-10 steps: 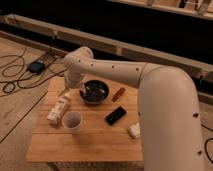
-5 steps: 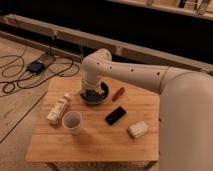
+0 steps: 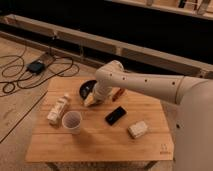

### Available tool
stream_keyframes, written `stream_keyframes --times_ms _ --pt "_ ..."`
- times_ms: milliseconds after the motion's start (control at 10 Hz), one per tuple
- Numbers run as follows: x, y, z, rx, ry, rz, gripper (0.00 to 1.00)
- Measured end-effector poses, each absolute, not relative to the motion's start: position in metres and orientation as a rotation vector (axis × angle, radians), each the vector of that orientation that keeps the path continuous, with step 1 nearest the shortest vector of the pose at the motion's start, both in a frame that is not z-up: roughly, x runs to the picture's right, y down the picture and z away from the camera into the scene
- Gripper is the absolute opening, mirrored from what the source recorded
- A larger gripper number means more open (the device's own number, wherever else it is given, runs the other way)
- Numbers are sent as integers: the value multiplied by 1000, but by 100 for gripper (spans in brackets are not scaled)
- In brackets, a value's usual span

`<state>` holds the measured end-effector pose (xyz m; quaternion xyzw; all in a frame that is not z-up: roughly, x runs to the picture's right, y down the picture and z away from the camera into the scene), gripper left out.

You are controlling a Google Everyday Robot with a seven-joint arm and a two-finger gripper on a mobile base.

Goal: Push the eraser across the table

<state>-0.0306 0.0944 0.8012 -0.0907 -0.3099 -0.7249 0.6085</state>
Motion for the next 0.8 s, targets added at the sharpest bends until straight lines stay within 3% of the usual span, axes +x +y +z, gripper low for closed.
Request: stream_keyframes --times_ms 800 --pt "-27 179 787 -308 -854 -1657 80"
